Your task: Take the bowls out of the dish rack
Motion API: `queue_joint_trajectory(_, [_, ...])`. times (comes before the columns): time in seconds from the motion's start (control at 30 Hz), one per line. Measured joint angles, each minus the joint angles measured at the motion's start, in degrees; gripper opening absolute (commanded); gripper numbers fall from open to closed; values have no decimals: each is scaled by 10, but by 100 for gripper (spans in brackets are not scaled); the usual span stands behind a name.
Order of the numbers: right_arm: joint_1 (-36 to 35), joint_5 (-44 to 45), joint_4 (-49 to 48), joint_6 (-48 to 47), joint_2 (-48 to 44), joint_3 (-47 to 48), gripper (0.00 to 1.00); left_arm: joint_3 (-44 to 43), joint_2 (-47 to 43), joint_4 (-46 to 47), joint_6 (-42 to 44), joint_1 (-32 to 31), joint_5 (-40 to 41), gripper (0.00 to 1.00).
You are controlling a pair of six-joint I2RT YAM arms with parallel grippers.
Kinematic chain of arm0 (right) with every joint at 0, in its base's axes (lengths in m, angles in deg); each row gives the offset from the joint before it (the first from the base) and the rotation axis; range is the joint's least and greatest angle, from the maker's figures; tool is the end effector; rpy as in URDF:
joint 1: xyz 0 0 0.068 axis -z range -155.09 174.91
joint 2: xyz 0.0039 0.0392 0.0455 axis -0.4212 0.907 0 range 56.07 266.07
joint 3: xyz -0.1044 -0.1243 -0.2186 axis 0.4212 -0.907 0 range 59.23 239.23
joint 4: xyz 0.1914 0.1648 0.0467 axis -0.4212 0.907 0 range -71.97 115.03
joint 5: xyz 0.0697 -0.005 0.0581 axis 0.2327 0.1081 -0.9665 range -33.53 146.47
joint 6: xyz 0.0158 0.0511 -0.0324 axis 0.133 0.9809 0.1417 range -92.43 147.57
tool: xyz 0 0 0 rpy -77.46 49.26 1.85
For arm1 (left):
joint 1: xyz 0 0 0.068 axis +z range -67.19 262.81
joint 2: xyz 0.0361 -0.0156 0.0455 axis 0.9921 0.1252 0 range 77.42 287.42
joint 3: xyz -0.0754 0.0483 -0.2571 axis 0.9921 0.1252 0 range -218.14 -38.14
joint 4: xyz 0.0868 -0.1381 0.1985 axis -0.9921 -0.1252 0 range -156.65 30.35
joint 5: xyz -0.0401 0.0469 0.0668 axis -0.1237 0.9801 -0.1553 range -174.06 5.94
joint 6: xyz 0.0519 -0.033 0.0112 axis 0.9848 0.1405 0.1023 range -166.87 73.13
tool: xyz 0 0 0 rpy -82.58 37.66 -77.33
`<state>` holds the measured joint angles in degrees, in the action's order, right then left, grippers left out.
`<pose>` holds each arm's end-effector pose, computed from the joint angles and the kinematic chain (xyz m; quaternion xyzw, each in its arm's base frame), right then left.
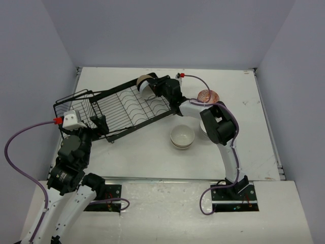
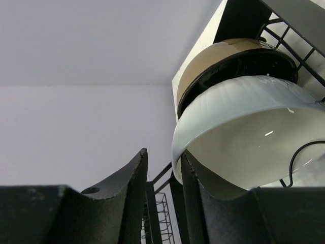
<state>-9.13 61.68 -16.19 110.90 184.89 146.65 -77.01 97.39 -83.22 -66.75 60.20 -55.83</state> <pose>0.4378 0.2906 0.1898 0.3397 0.6685 0.5468 0.3726 0.0970 -0.0160 0.3286 -0.1482 0.7169 -0.0710 0.6776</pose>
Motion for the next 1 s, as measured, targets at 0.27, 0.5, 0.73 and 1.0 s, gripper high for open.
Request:
queue_joint_trajectory(0.27, [0, -7, 35, 0, 23, 37, 32, 0, 0, 0, 0, 0, -3, 100])
queue_joint_trajectory(0.5, [0, -18, 38, 1, 44, 53, 25, 0, 0, 0, 0, 0, -6, 100])
queue_joint_trajectory(0.73, [-2, -30, 12, 14, 59, 59, 11, 0, 0, 0, 0, 0, -7, 100])
queue_joint_trajectory(1.0, [-2, -34, -75, 20, 57, 9, 0, 0, 0, 0, 0, 0, -8, 100])
